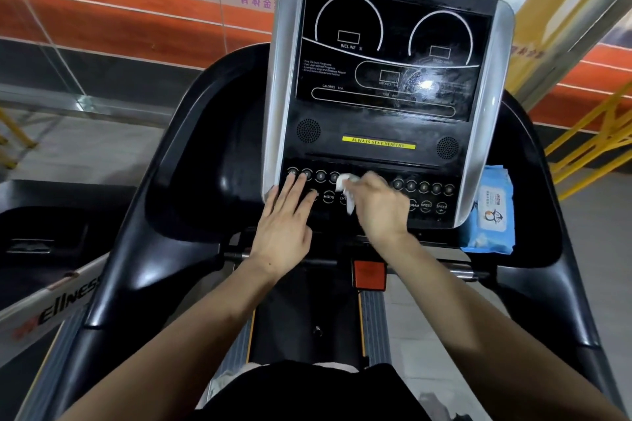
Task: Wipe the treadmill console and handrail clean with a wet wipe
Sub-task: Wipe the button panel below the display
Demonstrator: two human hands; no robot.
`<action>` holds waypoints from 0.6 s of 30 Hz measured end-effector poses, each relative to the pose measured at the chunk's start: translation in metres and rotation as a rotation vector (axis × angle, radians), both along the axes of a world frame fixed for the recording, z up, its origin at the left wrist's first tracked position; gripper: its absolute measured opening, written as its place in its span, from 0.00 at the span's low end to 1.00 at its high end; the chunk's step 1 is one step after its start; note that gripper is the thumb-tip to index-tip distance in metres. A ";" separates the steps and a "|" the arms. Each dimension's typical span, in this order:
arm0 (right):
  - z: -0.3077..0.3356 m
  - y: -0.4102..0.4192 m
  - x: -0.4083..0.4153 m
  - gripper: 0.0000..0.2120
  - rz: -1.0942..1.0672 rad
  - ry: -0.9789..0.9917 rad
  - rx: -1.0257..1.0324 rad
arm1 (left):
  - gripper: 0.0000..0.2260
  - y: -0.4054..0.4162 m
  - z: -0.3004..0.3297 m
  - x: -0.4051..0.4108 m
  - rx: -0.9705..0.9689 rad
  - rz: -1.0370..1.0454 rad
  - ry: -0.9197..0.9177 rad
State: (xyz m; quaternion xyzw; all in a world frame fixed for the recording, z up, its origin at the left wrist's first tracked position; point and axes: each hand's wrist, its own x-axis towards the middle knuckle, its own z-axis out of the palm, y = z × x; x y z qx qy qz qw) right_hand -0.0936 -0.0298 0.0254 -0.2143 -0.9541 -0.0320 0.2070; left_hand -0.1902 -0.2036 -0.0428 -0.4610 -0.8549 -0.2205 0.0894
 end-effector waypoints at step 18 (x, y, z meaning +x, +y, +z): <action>-0.011 0.004 -0.004 0.07 -0.131 0.227 -0.115 | 0.31 0.012 -0.004 0.001 -0.022 -0.055 0.078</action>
